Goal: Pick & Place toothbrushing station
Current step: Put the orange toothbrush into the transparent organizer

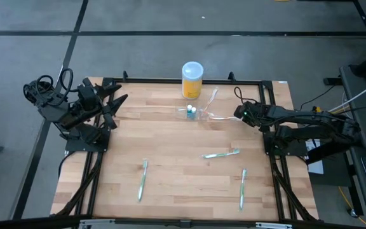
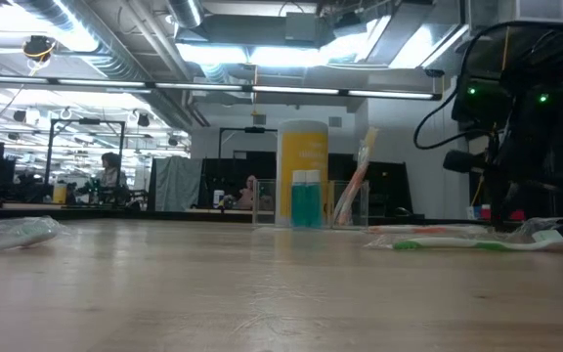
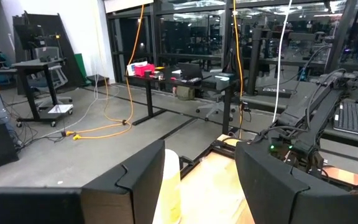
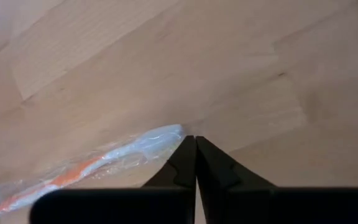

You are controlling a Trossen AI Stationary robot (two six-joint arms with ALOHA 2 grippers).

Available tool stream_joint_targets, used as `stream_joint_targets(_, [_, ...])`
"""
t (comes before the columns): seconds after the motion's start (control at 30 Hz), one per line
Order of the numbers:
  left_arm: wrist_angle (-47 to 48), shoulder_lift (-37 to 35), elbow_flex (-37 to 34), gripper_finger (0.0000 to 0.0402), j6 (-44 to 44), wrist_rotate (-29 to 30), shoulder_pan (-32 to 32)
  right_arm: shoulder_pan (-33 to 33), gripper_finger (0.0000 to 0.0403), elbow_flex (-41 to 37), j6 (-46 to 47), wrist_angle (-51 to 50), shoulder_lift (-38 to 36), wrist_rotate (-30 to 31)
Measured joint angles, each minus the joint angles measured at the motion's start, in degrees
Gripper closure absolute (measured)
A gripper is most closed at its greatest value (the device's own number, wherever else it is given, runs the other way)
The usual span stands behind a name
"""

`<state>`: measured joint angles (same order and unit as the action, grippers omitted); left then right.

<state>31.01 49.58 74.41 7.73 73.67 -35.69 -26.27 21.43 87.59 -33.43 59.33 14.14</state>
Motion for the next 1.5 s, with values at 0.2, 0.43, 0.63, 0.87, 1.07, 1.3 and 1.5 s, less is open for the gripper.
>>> stream_joint_targets(0.2, [-0.22,0.00,0.00,0.0207,0.00,0.08,0.00,0.33,0.0399,0.00,0.05,1.95,0.88,1.00])
stream_joint_targets(0.43, [-2.55,0.02,0.02,0.0207,-2.07,0.31,0.01,5.47,0.0401,3.39,0.27,7.49,-0.03,9.18])
stream_joint_targets(0.63, [-4.44,0.00,0.02,0.0207,-4.48,0.36,0.01,11.48,0.0402,12.37,-5.31,5.99,-0.39,16.84])
stream_joint_targets(0.87, [-4.73,0.00,0.02,0.0207,-4.48,0.78,0.01,20.25,0.0402,29.45,-13.50,-4.89,-0.39,28.19])
stream_joint_targets(1.07, [-4.73,0.00,0.02,0.0207,-4.50,1.27,0.01,24.72,0.0402,41.49,-23.31,-7.17,0.60,33.56])
stream_joint_targets(1.3, [-4.82,0.03,0.02,0.0207,-4.21,1.27,0.10,26.02,0.0403,48.19,-31.21,-3.80,6.25,33.67])
stream_joint_targets(1.5, [-6.02,0.20,0.02,0.0207,-3.94,1.25,0.10,26.14,0.0403,49.92,-34.09,0.05,11.48,32.90])
